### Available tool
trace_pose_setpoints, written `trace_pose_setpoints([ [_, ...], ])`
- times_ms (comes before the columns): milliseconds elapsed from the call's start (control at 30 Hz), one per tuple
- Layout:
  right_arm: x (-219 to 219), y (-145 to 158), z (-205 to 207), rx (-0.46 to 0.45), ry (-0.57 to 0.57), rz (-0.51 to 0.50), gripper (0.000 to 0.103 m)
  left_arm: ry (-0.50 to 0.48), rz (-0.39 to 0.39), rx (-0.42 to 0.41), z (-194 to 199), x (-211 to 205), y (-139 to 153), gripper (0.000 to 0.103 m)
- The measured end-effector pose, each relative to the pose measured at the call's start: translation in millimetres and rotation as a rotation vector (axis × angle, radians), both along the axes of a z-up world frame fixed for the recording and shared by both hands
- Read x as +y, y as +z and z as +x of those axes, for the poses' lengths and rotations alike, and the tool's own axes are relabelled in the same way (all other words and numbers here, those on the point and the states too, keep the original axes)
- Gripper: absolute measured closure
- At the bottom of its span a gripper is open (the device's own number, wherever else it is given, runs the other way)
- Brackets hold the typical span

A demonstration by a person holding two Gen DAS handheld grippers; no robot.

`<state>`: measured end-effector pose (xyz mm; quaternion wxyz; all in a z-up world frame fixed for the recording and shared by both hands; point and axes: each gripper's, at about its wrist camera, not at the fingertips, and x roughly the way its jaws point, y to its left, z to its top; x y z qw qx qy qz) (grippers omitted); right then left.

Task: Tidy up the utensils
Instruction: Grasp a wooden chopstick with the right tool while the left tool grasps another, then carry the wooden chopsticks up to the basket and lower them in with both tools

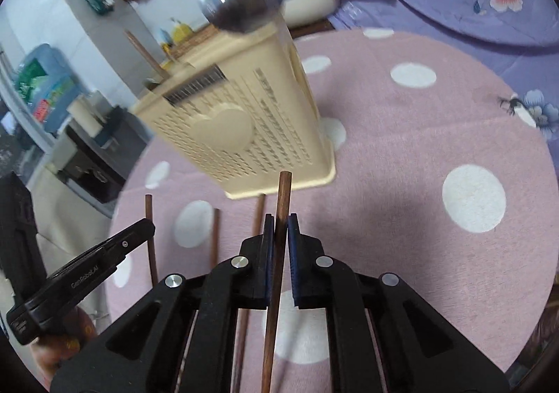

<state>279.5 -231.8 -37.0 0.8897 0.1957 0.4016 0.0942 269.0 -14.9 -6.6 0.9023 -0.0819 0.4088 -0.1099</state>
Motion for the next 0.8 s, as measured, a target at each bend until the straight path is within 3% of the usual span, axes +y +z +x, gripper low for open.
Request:
trace_pose_setpoints([
  [267, 0, 72, -53, -0.205, 0.116, 0.032, 0.095, -0.061, -0.062, -0.154, -40, 3, 51, 0.096],
  [433, 4, 105, -93, -0.303, 0.191, 0.018, 0.095, -0.095, -0.051, -0.234, -68, 6, 70, 0.096],
  [800, 13, 157, -106, -0.4, 0.225, -0.002, 0.095, -0.102, -0.041, -0.331, -76, 3, 108, 0.096],
])
